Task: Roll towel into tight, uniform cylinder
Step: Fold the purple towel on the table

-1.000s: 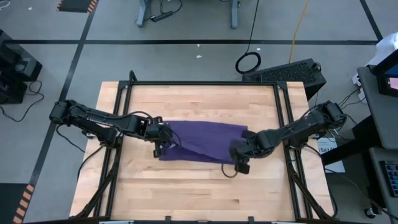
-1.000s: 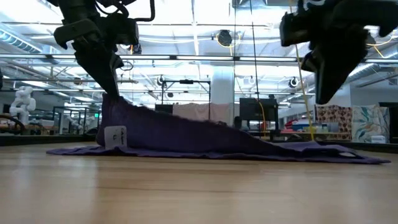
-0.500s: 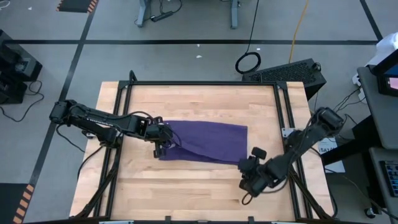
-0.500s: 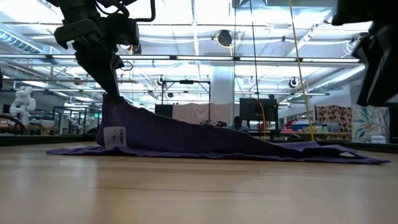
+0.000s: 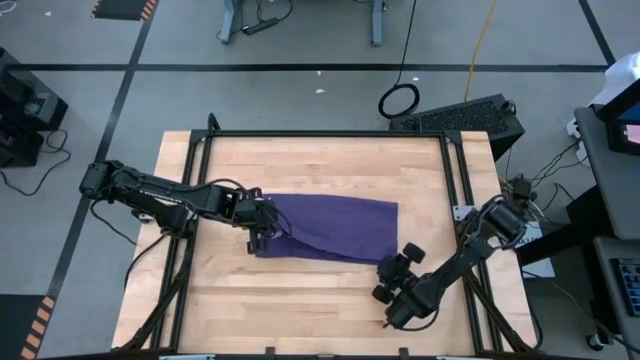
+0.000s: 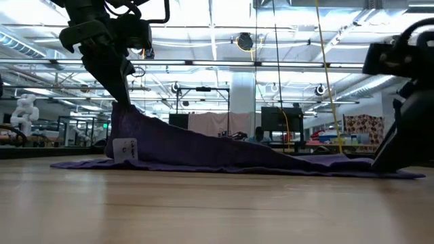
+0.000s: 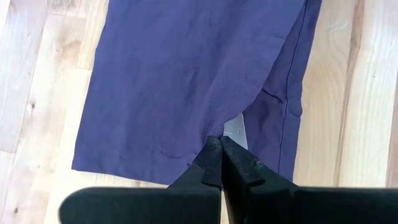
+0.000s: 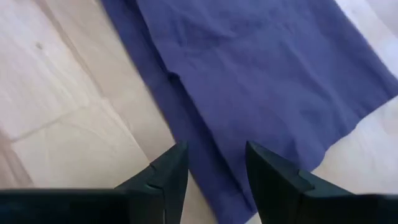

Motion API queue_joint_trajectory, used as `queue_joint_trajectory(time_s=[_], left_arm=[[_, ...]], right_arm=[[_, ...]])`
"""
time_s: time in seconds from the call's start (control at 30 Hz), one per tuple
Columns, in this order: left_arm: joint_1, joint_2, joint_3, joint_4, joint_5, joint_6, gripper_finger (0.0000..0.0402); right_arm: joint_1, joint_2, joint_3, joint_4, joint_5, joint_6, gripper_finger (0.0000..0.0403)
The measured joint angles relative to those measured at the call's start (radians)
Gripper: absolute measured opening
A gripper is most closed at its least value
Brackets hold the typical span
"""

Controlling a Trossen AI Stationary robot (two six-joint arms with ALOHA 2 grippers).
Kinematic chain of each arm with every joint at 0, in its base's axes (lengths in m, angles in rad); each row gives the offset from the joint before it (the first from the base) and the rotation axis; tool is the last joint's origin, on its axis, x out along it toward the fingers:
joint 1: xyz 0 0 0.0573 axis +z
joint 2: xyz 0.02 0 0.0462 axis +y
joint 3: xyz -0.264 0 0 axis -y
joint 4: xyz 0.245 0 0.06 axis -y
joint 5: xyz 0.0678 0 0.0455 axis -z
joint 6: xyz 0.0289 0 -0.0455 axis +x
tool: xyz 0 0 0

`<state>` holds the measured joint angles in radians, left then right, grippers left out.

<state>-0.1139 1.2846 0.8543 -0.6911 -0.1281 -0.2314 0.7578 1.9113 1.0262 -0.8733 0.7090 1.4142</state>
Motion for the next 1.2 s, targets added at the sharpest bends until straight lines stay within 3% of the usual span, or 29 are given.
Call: queue_joint_trajectory(time_s=[0.2,0.47,0.77,0.93,1.03,1.2], left_arm=[[0.000,0.000,0.000,0.002,0.000,0.001,0.0000],[0.000,0.000,0.000,0.002,0.000,0.005,0.0000],[-0.001,0.000,0.000,0.002,0.000,0.008,0.0000],[-0.012,0.000,0.000,0.002,0.000,0.011,0.0000],[-0.021,0.000,0.000,0.002,-0.001,0.011,0.0000],[-0.031,0.000,0.000,0.001,-0.003,0.011,0.0000]], right_arm=[[0.003,0.006,0.000,-0.033,0.026,0.040,0.0120],[0.006,0.002,0.000,0.000,-0.007,0.030,0.0011],[0.010,-0.125,0.001,-0.022,-0.039,-0.052,0.0002],[0.010,-0.137,-0.001,-0.015,-0.003,-0.134,0.0031],[0.005,-0.108,-0.004,0.029,0.048,-0.169,0.0069],[-0.007,-0.060,-0.005,0.038,0.043,-0.171,0.0131]])
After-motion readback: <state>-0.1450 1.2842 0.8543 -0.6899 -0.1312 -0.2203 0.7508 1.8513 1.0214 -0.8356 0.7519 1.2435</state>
